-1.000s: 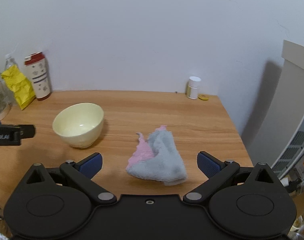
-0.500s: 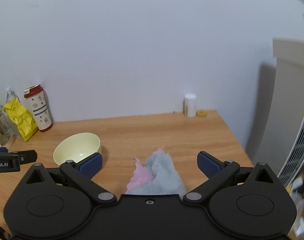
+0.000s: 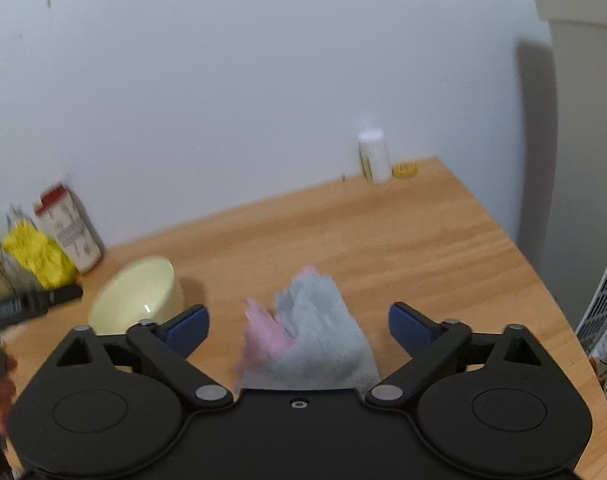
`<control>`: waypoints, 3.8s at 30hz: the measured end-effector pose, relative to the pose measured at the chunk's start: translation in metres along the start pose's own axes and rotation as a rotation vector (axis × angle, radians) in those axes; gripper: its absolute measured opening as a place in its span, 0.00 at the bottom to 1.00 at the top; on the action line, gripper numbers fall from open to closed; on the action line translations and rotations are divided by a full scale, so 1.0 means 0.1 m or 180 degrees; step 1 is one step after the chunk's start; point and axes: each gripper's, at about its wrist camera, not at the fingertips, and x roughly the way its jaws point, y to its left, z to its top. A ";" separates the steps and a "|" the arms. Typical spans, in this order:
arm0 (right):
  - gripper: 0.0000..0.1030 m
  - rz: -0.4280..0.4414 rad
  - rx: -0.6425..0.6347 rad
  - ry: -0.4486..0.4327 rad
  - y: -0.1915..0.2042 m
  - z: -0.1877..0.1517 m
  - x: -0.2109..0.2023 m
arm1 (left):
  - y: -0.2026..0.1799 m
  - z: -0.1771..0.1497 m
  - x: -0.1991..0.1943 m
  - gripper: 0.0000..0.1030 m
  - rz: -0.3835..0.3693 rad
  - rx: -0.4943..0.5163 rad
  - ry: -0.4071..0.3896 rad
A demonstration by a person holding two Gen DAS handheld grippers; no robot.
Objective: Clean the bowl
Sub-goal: 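Grasp the bowl rim with the left gripper while the right gripper grasps the cloth, then lift the cloth with the right gripper and bring it to the bowl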
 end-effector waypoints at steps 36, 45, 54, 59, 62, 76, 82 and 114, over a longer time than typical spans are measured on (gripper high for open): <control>0.79 0.0079 -0.0444 0.0688 0.00 0.04 0.64 | 0.27 0.01 0.71 0.36 0.0006 0.0277 0.0858; 0.51 -0.0014 -0.0796 0.0707 0.09 -0.02 0.73 | 0.22 0.00 0.75 0.16 -0.0222 0.0141 0.1031; 0.34 0.0308 -0.0547 0.0506 0.09 -0.04 0.48 | 0.36 -0.07 0.75 0.15 -0.0314 -0.0349 0.1172; 0.34 0.0747 -0.0509 0.0304 0.31 -0.14 0.17 | 0.48 -0.11 0.72 0.14 -0.0567 -0.0543 0.1212; 0.34 0.0999 -0.0667 0.0230 0.56 -0.25 0.05 | 0.56 -0.19 0.65 0.14 -0.0592 -0.0706 0.1170; 0.29 0.1152 -0.0953 0.0362 1.11 -0.54 0.26 | 0.66 -0.43 0.36 0.15 -0.0577 -0.0703 0.0982; 0.30 0.1165 -0.1008 0.0421 1.22 -0.55 0.23 | 0.67 -0.51 0.31 0.19 -0.0613 -0.0729 0.0941; 0.29 0.0999 -0.1575 0.0640 1.43 -0.53 0.39 | 1.17 -0.57 0.27 0.20 -0.1117 -0.0798 0.0942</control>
